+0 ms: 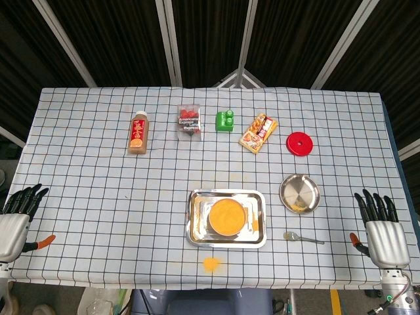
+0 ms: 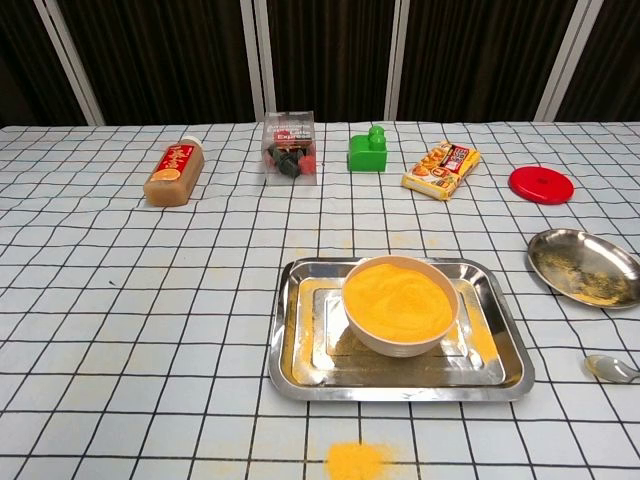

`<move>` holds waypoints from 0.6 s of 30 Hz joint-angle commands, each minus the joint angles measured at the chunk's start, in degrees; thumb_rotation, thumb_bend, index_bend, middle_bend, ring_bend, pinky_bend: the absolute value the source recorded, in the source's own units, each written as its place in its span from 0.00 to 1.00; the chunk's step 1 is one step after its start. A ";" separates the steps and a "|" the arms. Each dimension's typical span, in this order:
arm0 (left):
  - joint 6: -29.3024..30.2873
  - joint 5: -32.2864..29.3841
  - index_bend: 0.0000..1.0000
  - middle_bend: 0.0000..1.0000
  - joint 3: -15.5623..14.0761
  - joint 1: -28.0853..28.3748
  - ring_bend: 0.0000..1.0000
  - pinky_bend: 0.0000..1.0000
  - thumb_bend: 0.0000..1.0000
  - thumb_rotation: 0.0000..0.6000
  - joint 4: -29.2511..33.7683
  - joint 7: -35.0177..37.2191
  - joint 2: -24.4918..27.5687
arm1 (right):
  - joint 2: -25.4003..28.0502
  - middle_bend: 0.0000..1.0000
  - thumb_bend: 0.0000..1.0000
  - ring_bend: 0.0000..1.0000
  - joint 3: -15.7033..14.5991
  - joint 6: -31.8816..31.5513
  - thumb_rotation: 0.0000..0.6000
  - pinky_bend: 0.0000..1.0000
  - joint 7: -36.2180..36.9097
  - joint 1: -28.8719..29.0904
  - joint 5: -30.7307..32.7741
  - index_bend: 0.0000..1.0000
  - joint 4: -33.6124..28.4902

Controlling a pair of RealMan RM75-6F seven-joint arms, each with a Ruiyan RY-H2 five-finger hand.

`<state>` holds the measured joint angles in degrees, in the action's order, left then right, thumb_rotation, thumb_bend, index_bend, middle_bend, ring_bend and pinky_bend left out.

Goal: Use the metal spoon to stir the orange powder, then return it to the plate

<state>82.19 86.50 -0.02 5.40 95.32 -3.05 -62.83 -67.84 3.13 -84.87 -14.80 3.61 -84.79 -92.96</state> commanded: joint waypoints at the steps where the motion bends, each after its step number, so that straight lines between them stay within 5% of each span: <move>1: -0.04 0.01 0.00 0.00 -0.03 0.00 0.00 0.00 0.00 1.00 -0.04 0.11 0.02 | -0.01 0.00 0.31 0.00 -0.01 -0.04 1.00 0.00 0.02 0.00 -0.08 0.00 -0.02; 13: 0.82 0.67 0.00 0.00 0.13 -0.09 0.00 0.00 0.00 1.00 -0.12 0.57 0.18 | -0.29 0.00 0.31 0.00 -0.64 -0.18 1.00 0.00 -0.19 -0.19 -0.85 0.01 -0.99; 18: 0.65 0.54 0.00 0.00 0.18 -0.01 0.00 0.00 0.00 1.00 -0.27 0.87 0.05 | -1.46 0.03 0.32 0.00 -1.04 1.93 1.00 0.00 0.77 0.23 0.32 0.24 -3.00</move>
<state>82.85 87.06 0.15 5.39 95.06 -2.20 -62.77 -68.92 2.22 -83.66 -14.34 3.65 -85.03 -95.36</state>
